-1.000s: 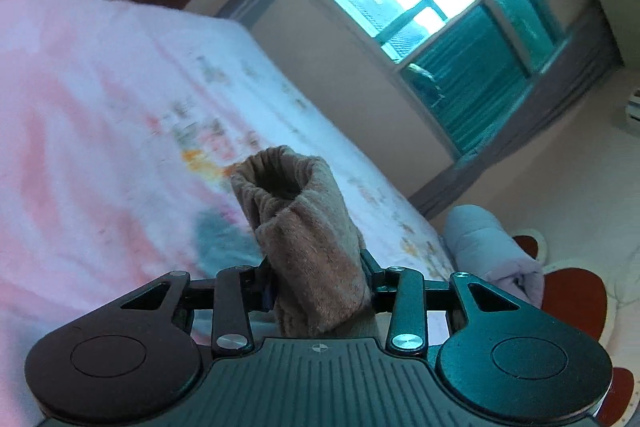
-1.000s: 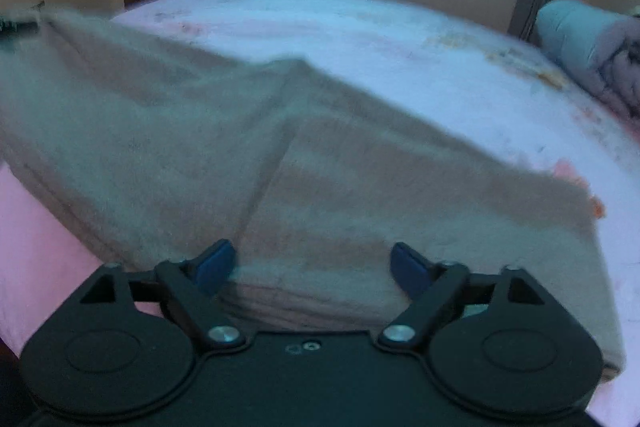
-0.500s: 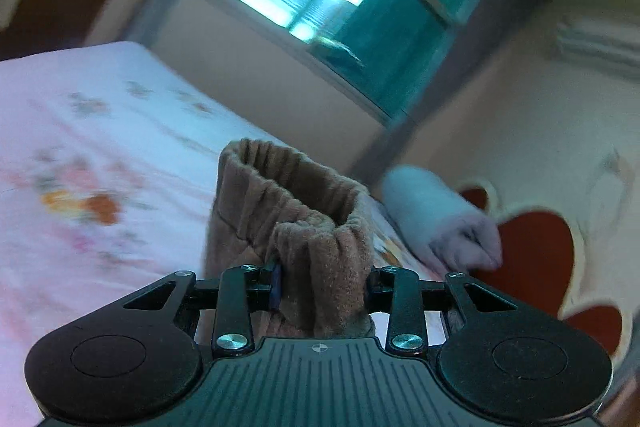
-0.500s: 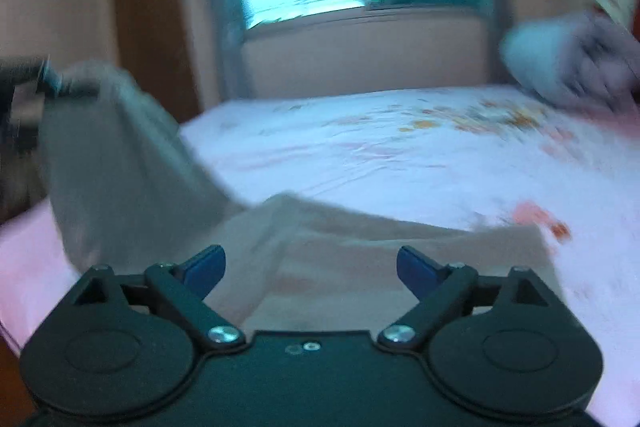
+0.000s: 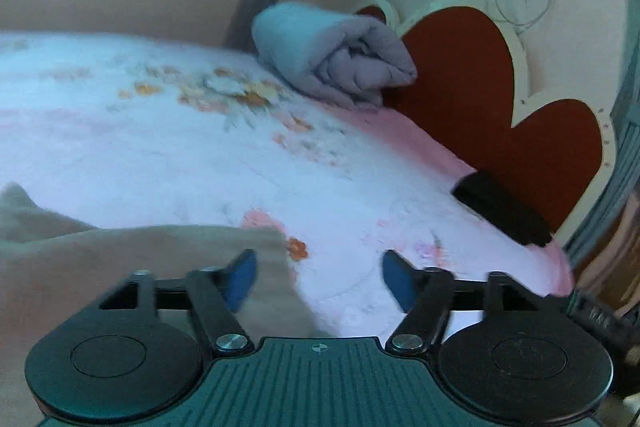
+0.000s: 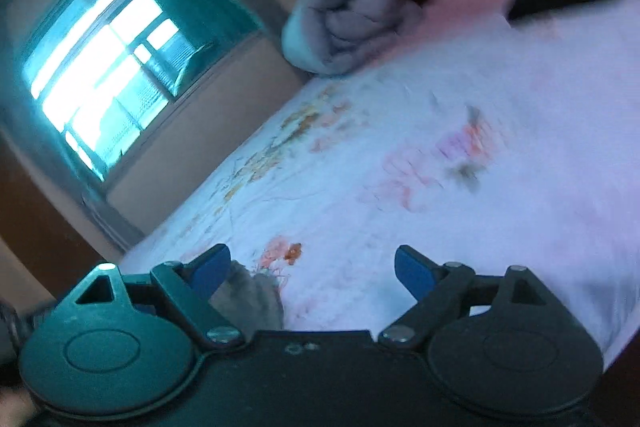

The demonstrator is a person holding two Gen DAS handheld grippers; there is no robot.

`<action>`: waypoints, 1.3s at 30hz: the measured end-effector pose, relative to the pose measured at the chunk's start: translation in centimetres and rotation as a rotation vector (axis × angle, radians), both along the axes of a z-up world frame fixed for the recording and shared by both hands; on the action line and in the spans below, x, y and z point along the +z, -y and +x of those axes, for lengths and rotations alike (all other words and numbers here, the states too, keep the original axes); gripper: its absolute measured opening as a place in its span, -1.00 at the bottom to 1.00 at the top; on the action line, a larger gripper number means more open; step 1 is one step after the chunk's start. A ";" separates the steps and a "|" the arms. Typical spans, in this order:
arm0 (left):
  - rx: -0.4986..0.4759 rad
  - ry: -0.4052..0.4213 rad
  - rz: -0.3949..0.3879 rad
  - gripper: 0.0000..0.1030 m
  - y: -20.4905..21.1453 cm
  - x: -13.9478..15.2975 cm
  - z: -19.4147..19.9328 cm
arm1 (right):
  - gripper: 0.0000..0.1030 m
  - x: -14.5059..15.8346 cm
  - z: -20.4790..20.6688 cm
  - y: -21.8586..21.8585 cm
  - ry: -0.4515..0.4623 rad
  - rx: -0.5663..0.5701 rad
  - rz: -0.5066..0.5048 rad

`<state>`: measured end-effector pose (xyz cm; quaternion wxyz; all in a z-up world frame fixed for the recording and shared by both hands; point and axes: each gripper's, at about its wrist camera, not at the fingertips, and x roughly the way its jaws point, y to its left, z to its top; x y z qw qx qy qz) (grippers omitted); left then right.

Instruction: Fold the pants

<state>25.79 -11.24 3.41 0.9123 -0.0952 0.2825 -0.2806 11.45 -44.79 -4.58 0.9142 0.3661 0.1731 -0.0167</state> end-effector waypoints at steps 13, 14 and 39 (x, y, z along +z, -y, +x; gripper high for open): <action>0.403 -0.065 0.172 0.41 -24.0 -2.8 -9.4 | 0.24 -3.8 5.8 -6.9 -0.213 0.309 0.452; 0.413 -0.073 0.186 0.41 -25.0 -3.6 -10.4 | 0.25 -3.8 5.8 -7.3 -0.226 0.306 0.445; 0.334 -0.094 0.372 0.50 -20.4 -8.1 -9.1 | -0.38 0.1 8.3 -11.3 -0.119 0.281 0.184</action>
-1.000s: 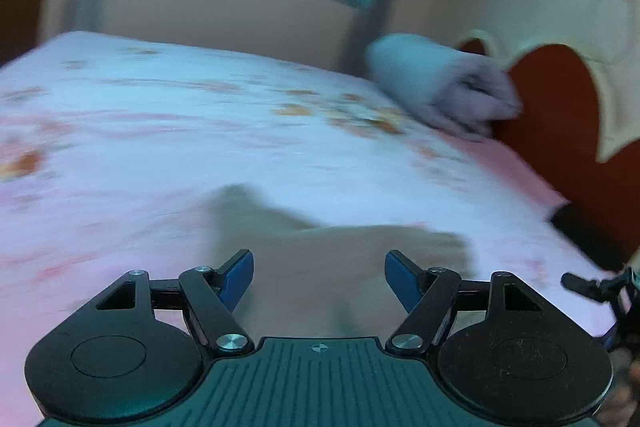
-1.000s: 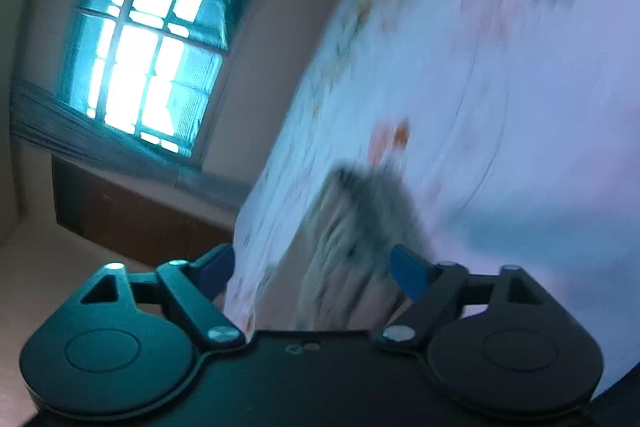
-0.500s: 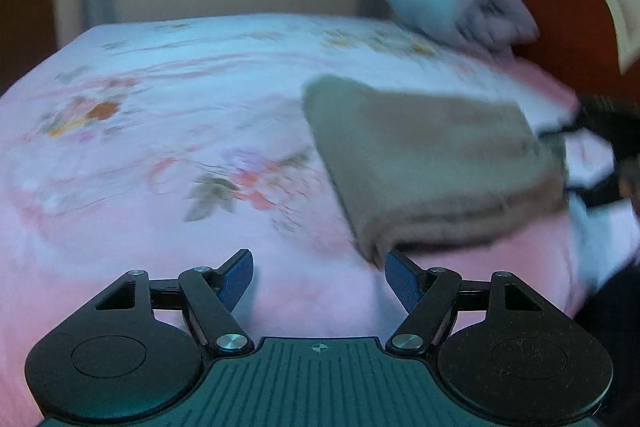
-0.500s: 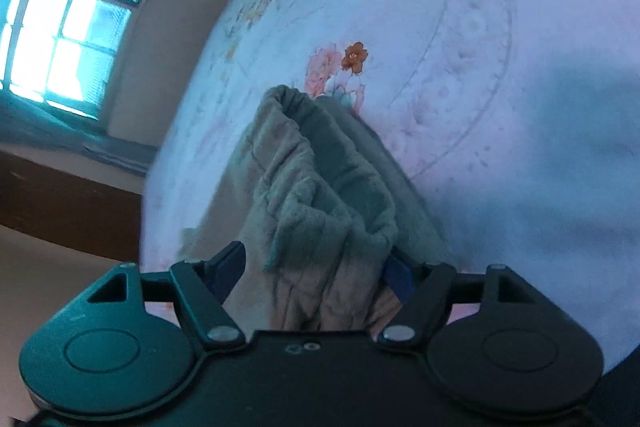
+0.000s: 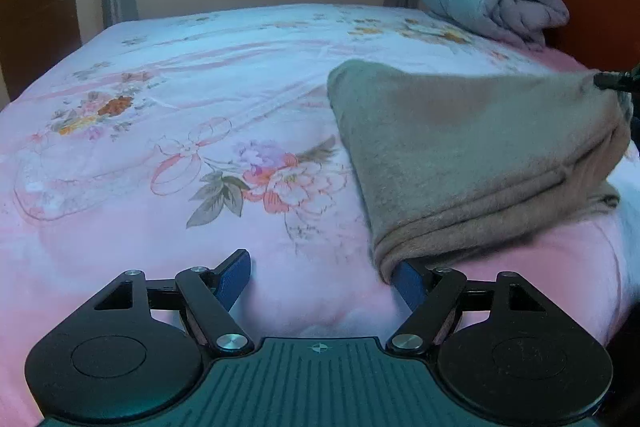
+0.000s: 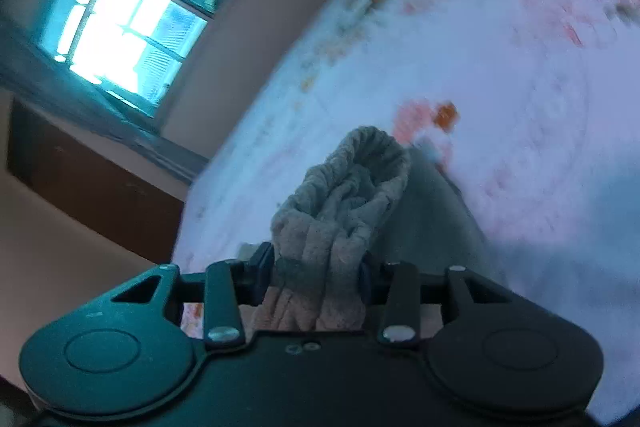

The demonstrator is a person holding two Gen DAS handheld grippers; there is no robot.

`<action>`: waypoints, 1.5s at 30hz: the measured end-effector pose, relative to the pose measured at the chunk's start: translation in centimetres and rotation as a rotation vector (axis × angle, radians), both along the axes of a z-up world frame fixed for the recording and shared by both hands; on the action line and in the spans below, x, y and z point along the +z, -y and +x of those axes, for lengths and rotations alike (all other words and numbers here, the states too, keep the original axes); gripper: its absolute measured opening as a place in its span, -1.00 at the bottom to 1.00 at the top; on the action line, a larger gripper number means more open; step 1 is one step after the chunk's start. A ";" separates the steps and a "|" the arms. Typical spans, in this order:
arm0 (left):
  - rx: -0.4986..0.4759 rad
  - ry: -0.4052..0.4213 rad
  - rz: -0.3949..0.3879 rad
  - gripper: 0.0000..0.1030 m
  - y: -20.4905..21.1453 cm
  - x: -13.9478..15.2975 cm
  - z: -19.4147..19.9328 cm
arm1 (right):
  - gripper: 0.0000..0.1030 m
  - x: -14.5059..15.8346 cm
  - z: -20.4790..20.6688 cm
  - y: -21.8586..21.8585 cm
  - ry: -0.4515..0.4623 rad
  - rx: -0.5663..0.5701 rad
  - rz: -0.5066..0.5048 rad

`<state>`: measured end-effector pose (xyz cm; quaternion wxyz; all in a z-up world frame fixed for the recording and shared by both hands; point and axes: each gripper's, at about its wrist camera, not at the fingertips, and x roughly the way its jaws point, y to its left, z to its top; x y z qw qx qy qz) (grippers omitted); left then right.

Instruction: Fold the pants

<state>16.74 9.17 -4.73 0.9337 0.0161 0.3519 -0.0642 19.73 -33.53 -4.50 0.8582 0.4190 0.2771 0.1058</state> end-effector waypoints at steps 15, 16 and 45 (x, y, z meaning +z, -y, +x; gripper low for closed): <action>0.076 0.034 -0.254 0.79 -4.2 1.9 0.5 | 0.28 -3.9 -1.3 6.8 -0.045 -0.029 0.085; 0.086 0.035 -0.232 0.80 -3.7 2.0 1.1 | 0.28 -4.1 -1.1 7.3 -0.052 -0.027 0.092; 0.019 -0.193 -0.576 1.00 -3.1 -2.5 10.5 | 0.85 -6.2 2.4 7.9 -0.134 0.116 0.063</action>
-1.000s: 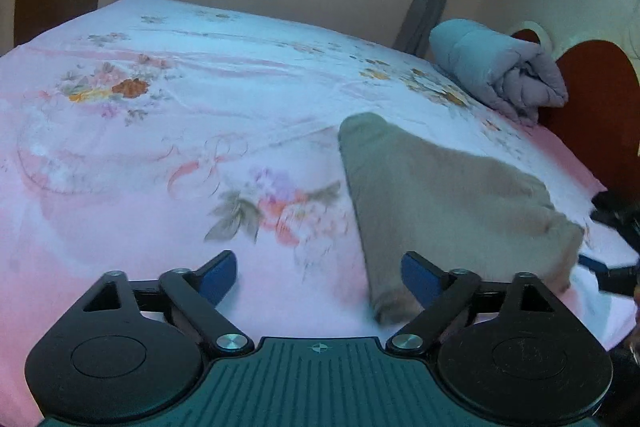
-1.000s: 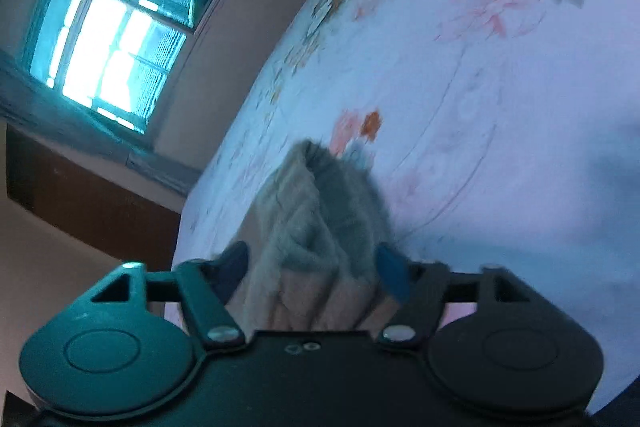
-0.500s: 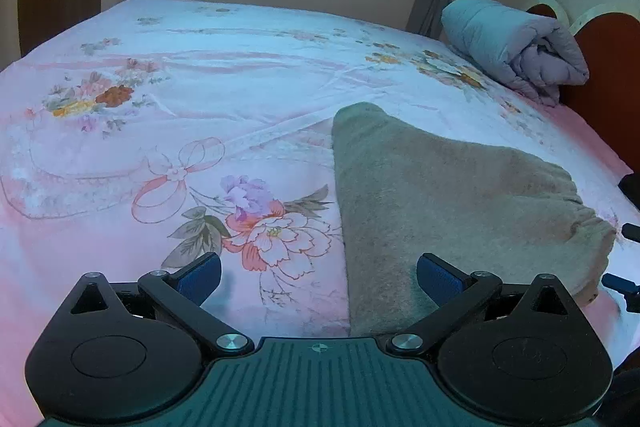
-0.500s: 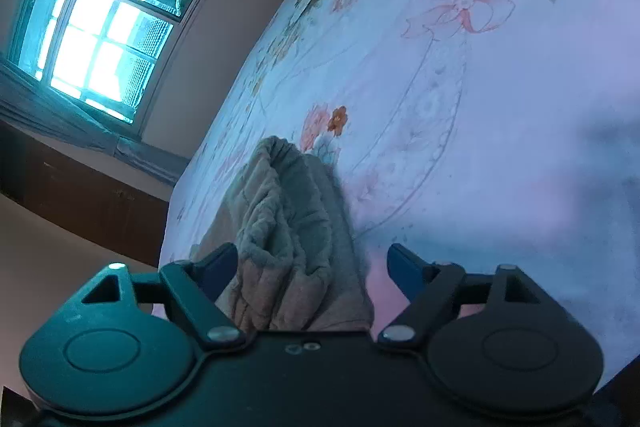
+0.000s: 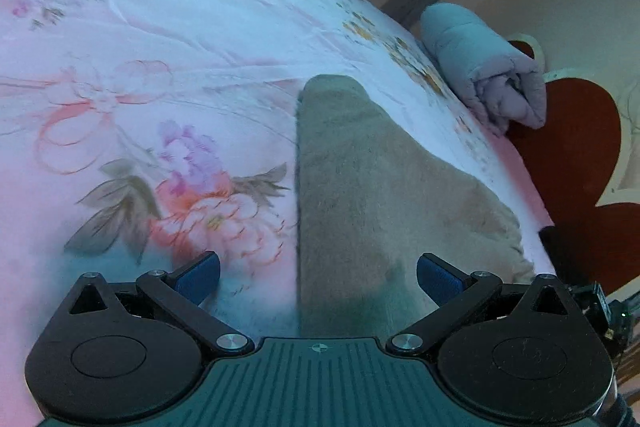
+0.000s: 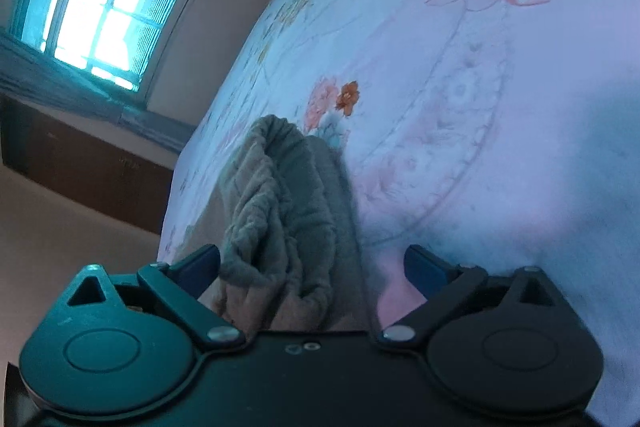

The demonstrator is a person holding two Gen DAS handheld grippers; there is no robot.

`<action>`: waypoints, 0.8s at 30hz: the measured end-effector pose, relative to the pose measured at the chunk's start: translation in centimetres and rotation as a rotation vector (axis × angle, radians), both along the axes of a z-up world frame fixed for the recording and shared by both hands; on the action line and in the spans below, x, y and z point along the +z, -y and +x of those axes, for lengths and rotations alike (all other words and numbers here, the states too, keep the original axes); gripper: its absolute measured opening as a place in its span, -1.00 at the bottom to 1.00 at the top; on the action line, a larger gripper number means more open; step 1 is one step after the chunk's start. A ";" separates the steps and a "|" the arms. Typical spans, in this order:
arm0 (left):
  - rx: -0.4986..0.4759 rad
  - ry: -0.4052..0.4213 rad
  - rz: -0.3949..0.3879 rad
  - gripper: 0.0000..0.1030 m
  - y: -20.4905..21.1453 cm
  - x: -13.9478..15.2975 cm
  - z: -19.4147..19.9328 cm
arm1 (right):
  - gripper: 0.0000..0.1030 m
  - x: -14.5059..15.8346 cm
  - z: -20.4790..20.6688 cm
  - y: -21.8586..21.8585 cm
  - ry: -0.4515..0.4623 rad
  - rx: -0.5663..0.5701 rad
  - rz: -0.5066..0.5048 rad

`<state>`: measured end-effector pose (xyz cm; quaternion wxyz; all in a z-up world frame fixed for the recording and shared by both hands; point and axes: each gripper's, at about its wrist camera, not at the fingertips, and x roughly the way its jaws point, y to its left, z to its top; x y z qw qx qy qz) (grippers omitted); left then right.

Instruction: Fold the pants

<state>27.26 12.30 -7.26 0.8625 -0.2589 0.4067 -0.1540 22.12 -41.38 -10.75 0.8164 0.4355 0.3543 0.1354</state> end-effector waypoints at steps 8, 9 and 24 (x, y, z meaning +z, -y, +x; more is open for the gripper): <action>-0.037 -0.007 0.018 0.99 2.5 -0.6 3.3 | 0.84 -0.3 2.3 -1.0 0.018 0.104 0.021; -0.040 -0.008 0.012 0.99 2.6 -0.6 3.7 | 0.83 -0.3 2.6 -1.1 0.018 0.113 0.029; -0.147 -0.065 -0.137 0.43 3.7 -2.2 7.8 | 0.28 -1.7 5.8 -0.5 -0.035 0.240 0.139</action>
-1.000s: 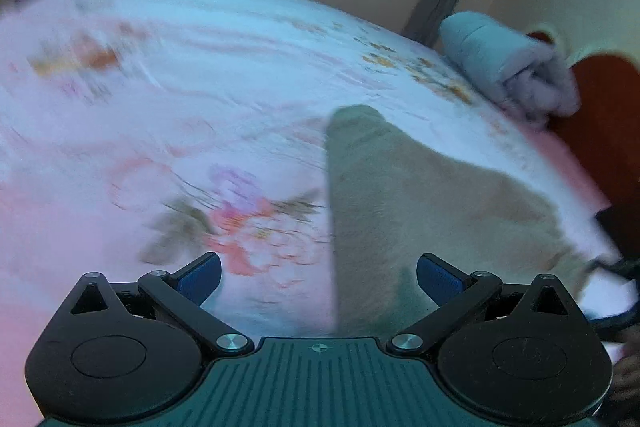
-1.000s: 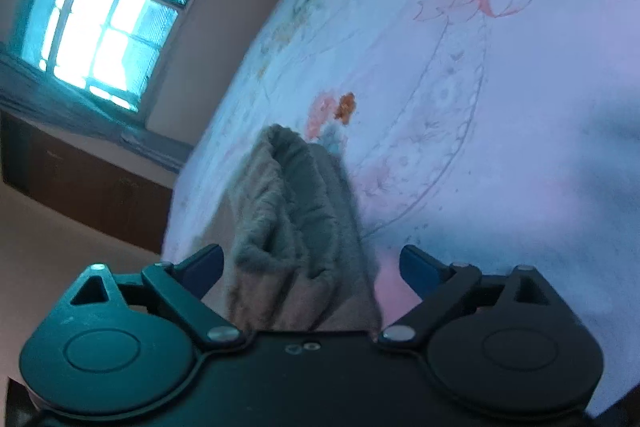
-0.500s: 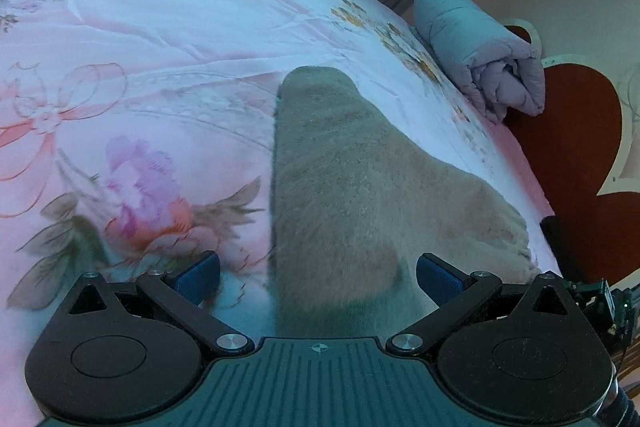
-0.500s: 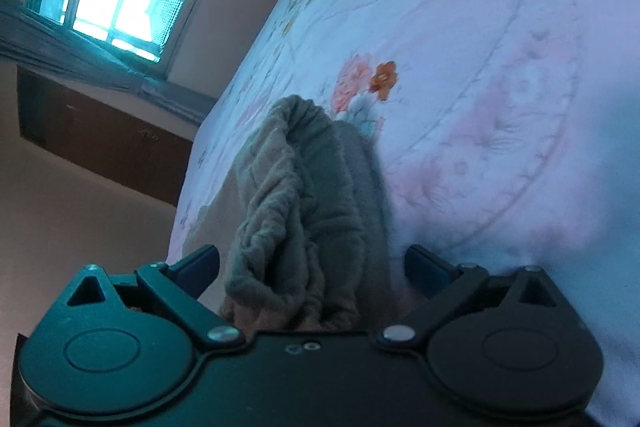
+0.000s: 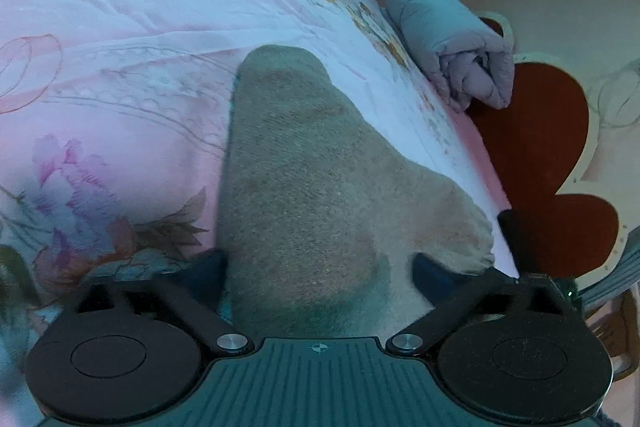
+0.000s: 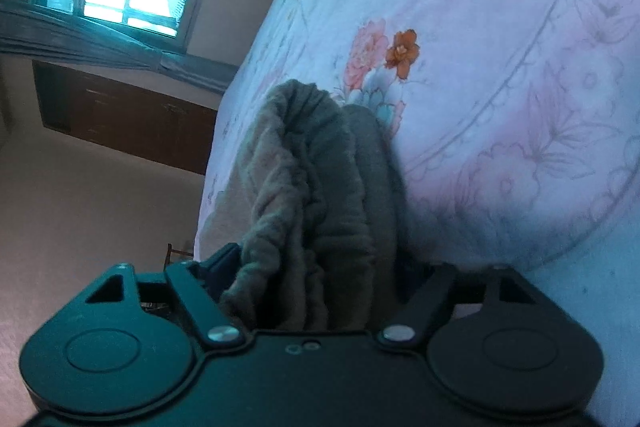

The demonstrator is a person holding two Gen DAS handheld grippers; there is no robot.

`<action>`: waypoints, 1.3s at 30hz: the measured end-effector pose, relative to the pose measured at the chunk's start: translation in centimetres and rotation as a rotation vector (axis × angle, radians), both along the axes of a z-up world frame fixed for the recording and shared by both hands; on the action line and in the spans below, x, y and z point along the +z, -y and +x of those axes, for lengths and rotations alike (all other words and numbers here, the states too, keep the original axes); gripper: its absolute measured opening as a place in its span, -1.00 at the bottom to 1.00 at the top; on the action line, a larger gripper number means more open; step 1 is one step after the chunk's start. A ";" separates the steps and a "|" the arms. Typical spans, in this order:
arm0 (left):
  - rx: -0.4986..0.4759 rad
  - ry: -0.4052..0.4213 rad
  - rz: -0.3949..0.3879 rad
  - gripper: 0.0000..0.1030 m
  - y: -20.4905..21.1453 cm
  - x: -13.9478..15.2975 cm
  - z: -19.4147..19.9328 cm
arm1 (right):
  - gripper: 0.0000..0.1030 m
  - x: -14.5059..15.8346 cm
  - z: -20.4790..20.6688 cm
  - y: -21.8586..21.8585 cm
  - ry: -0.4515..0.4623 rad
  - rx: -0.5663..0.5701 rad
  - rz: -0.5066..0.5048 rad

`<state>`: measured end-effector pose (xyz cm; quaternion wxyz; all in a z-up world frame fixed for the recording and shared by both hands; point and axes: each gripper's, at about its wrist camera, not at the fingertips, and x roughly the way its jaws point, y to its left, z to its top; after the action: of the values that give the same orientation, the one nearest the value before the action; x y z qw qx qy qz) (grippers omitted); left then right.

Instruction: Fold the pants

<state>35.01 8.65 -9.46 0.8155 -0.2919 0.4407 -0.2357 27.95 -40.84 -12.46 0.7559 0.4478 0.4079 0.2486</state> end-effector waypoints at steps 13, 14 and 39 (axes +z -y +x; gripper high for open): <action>0.034 0.076 -0.218 -0.53 -1.3 2.8 -2.7 | -0.26 7.5 -1.9 -1.9 0.162 0.115 -0.059; 0.039 0.093 -0.225 -0.53 -1.6 3.6 -2.7 | -0.26 8.5 -2.0 -2.1 0.179 0.128 -0.065; 0.176 0.125 -0.106 -0.52 -10.4 0.5 19.8 | -0.20 5.5 24.3 -11.9 0.125 0.211 -0.006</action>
<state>54.77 19.09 -8.98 0.8423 -0.3568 0.3488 -0.2039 52.26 -28.95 -6.92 0.7510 0.3836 0.4055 0.3527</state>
